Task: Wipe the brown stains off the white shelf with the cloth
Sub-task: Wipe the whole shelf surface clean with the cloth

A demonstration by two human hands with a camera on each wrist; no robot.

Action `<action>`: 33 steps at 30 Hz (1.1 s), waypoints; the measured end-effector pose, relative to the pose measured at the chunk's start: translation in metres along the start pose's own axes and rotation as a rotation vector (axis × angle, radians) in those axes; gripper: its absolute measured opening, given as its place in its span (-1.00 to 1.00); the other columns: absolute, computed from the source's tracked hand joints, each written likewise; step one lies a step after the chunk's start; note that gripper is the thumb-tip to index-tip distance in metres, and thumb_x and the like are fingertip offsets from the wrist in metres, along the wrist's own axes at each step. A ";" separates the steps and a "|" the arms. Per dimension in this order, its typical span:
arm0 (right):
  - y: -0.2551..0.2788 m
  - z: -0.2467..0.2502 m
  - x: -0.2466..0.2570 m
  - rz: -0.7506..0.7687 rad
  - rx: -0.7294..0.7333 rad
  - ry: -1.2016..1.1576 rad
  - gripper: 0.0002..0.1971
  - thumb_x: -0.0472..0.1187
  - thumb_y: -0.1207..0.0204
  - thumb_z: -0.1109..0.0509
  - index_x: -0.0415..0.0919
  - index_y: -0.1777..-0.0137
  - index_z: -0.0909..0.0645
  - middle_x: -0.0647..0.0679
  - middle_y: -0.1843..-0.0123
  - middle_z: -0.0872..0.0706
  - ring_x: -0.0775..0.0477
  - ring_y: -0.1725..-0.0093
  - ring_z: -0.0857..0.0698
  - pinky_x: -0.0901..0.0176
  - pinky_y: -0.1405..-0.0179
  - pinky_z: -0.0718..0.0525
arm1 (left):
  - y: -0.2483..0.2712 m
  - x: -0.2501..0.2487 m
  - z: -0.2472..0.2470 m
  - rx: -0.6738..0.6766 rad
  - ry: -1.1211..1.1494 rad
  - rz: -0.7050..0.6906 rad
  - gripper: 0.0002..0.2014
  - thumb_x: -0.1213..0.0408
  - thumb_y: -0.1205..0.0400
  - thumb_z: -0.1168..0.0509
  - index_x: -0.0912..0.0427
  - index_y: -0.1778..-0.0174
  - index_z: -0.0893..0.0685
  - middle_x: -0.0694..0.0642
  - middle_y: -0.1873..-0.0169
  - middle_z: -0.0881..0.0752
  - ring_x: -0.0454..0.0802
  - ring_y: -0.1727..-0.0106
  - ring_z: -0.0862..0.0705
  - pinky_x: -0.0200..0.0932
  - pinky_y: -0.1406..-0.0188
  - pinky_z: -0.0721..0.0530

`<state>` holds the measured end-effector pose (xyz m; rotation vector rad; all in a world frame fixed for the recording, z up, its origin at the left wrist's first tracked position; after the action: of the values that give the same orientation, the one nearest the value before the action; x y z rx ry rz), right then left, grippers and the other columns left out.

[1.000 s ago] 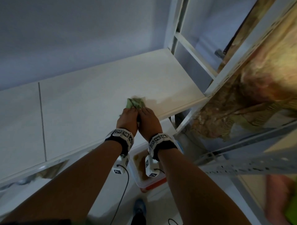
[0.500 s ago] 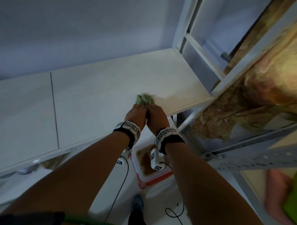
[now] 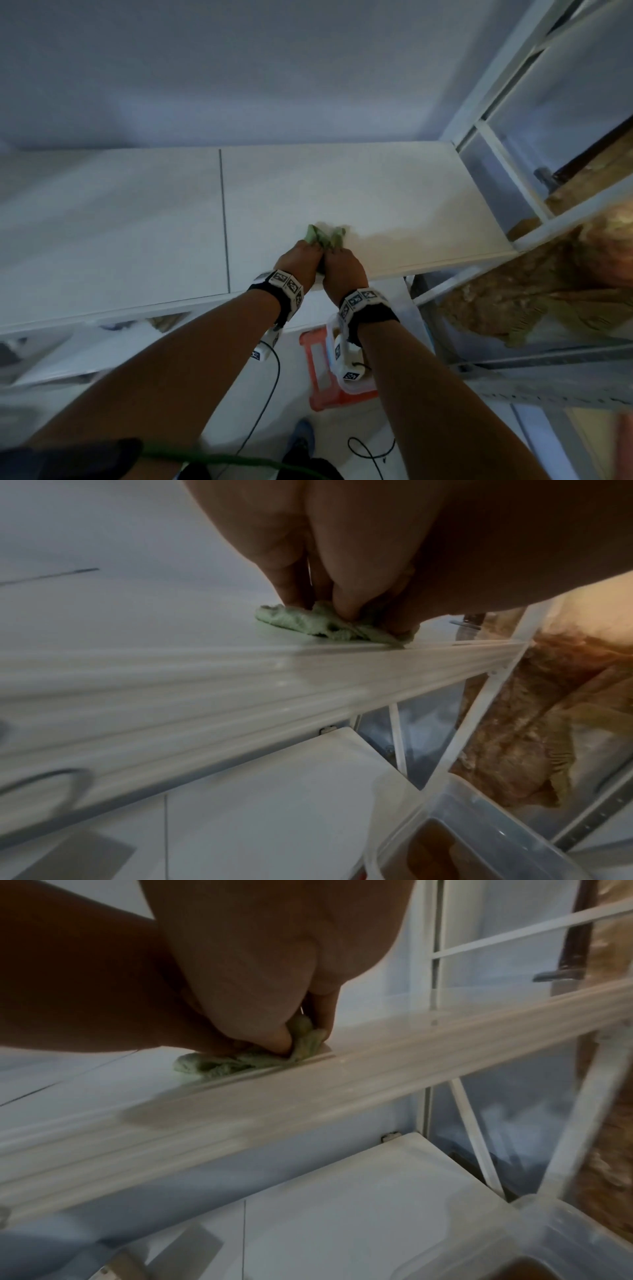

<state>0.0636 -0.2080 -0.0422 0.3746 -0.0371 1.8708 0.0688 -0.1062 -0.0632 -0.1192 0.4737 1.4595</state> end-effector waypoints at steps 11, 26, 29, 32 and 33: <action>-0.007 -0.049 0.185 0.199 0.098 0.157 -0.83 -0.42 -0.48 -0.27 -0.40 0.09 -0.70 -0.35 0.11 -0.76 -0.37 0.04 -0.70 -0.06 0.12 -0.67 | 0.093 0.162 0.056 -0.031 0.114 0.198 -0.76 0.21 -0.66 -0.16 0.23 -0.10 -0.65 0.27 -0.08 -0.65 0.30 -0.07 -0.69 0.06 -0.05 -0.70; 0.021 -0.131 0.456 0.523 0.125 0.247 -0.82 -0.33 -0.54 -0.29 -0.35 0.08 -0.74 -0.29 0.07 -0.79 -0.32 -0.01 -0.75 -0.02 0.04 -0.69 | 0.284 0.387 0.113 -0.154 0.055 0.450 -0.76 0.17 -0.62 -0.22 0.08 -0.09 -0.74 0.30 0.06 -0.68 0.30 0.02 -0.68 -0.07 0.11 -0.57; 0.025 -0.142 0.497 0.569 0.129 0.272 -0.80 -0.32 -0.55 -0.25 -0.35 0.08 -0.72 -0.29 0.04 -0.78 -0.31 -0.04 -0.73 -0.01 0.03 -0.67 | 0.310 0.421 0.120 -0.224 0.112 0.509 -0.74 0.20 -0.65 -0.19 0.12 -0.09 -0.76 0.31 0.09 -0.70 0.28 0.00 -0.66 -0.02 0.03 -0.63; 0.027 -0.152 0.536 0.623 0.149 0.279 -0.82 -0.31 -0.53 -0.29 -0.37 0.02 -0.70 -0.31 -0.02 -0.76 -0.32 -0.09 -0.71 -0.03 -0.02 -0.66 | 0.334 0.453 0.125 -0.276 0.143 0.573 -0.74 0.26 -0.63 -0.20 0.22 0.00 -0.79 0.35 0.13 -0.72 0.30 0.03 -0.66 -0.01 0.07 -0.60; 0.028 -0.156 0.550 0.647 0.157 0.290 -0.82 -0.31 -0.54 -0.29 -0.36 0.01 -0.70 -0.30 -0.03 -0.76 -0.32 -0.09 -0.71 -0.03 -0.04 -0.66 | 0.342 0.465 0.126 -0.289 0.142 0.593 -0.75 0.27 -0.62 -0.21 0.22 0.02 -0.79 0.35 0.14 -0.73 0.31 0.04 -0.67 -0.02 0.08 -0.59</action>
<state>-0.1536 0.3216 -0.0351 0.2038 0.2090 2.5631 -0.2156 0.4111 -0.0556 -0.3350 0.4282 2.1099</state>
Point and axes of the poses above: each hand's wrist, its own y-axis away from the middle knuckle, its own z-axis out of the back of the hand, x = y × z, the point moved 2 cm from there along -y, towards the middle knuckle
